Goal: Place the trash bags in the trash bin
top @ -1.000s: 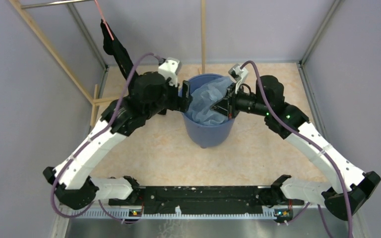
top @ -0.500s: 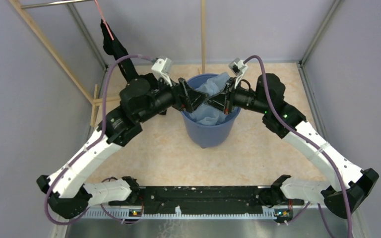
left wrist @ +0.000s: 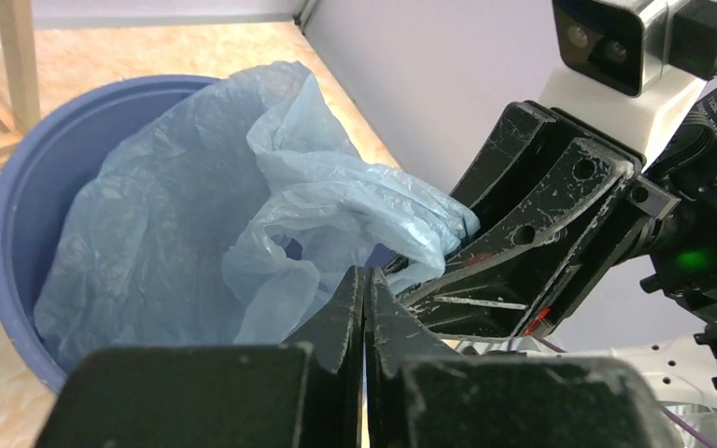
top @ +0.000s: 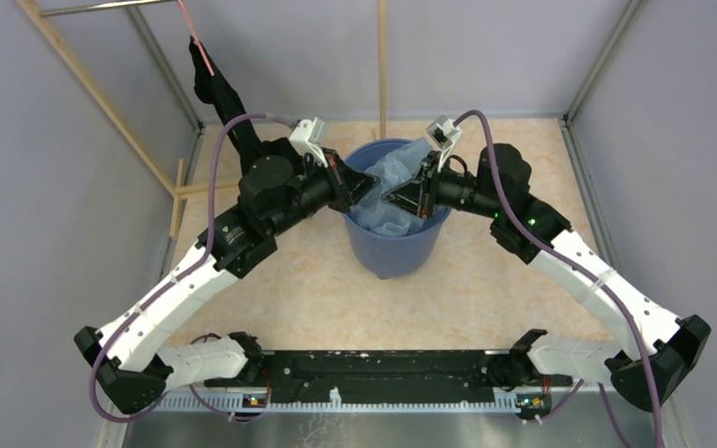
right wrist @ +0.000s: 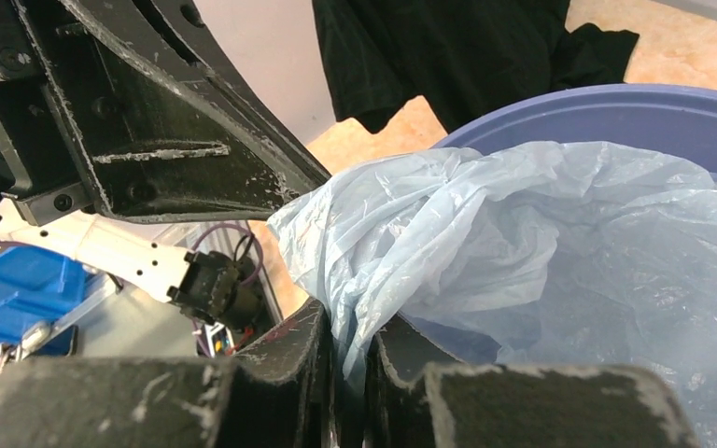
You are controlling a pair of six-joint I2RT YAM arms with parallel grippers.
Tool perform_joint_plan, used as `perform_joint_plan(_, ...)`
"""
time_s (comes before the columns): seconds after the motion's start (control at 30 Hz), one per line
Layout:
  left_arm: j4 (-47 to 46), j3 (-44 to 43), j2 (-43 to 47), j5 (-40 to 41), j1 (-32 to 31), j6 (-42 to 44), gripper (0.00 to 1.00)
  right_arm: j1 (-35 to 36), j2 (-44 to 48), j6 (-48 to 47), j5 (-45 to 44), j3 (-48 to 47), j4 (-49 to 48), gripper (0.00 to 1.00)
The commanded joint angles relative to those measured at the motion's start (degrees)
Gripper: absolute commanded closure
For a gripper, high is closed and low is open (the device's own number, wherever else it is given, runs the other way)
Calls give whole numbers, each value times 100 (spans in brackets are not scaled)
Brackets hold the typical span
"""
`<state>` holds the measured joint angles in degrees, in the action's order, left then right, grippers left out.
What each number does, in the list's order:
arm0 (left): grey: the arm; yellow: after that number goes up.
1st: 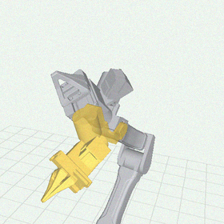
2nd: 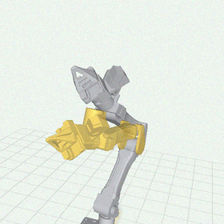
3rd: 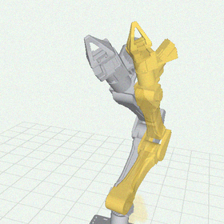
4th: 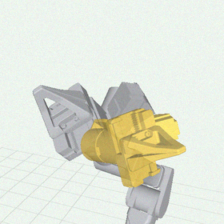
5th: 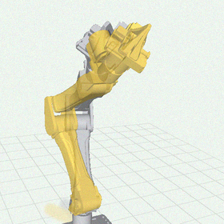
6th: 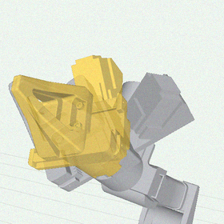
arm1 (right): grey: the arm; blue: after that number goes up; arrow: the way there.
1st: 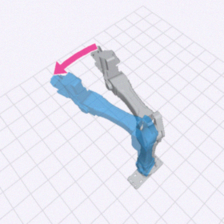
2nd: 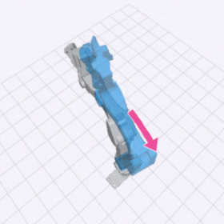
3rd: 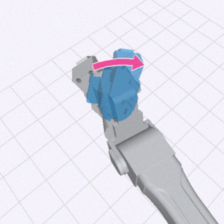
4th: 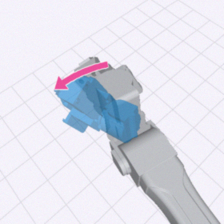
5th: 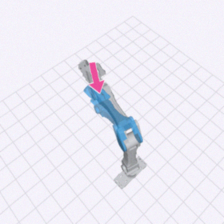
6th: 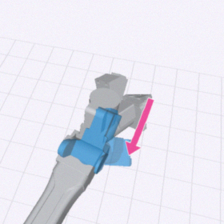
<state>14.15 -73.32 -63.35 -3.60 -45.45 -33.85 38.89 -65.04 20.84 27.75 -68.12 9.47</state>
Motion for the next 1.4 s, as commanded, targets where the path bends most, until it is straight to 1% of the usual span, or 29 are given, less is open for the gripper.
perform_joint_plan(0.0, -354, 59, 204, 120, 26, 135, 100, 65, 215, -4, -25, 46, -215, 85)
perform_joint_plan(0.17, -538, 261, 535, 175, 35, 323, 100, 65, 339, -67, -370, 26, 41, 76)
perform_joint_plan(0.23, -685, 391, 691, 184, 36, 394, 100, 66, 444, -29, -455, 95, 9, 71)
perform_joint_plan(0.3, -801, 515, 828, 201, 36, 420, 100, 65, 540, 67, -537, 200, -102, 69)
perform_joint_plan(0.33, -850, 571, 874, 201, 36, 419, 100, 63, 570, 102, -568, 256, -152, 69)
perform_joint_plan(0.4, -848, 593, 915, 184, 35, 390, 100, 63, 584, 163, -550, 319, -263, 77)
perform_joint_plan(0.43, -836, 589, 900, 146, 34, 369, 100, 63, 562, 184, -525, 328, -290, 83)
perform_joint_plan(0.47, -797, 573, 877, 89, 34, 351, 96, 65, 519, 210, -498, 327, -319, 95)
perform_joint_plan(0.5, -719, 531, 820, 54, 32, 315, 83, 66, 484, 243, -477, 334, -349, 100)
perform_joint_plan(0.57, -494, 456, 701, 38, 35, 248, 51, 66, 406, 313, -401, 344, -422, 100)
perform_joint_plan(0.6, -388, 424, 634, 61, 32, 213, 39, 58, 379, 336, -361, 351, -468, 100)
perform_joint_plan(0.63, -299, 410, 574, 90, 35, 189, 33, 67, 363, 370, -329, 371, -513, 100)
perform_joint_plan(0.7, -114, 310, 436, 94, 43, 128, 29, 64, 360, 405, -330, 402, -578, 100)
perform_joint_plan(0.83, -168, 313, 251, -93, 41, 87, 26, 63, 392, 412, -325, 436, -575, 100)
perform_joint_plan(0.87, -183, 321, 207, -88, 45, 101, 27, 65, 413, 408, -321, 431, -564, 100)
perform_joint_plan(0.93, -57, 295, 131, 61, 45, 148, 32, 65, 465, 399, -350, 437, -510, 100)
perform_joint_plan(1.1, 58, 350, 171, 573, 71, 331, 51, 66, 703, 189, -673, 335, -182, 100)
perform_joint_plan(1.17, 46, 385, 281, 726, 76, 443, 66, 62, 841, -4, -946, 249, 61, 100)
perform_joint_plan(1.37, 55, 487, 708, 1380, 80, 776, 98, 61, 1347, -336, -2104, 96, 558, 100)
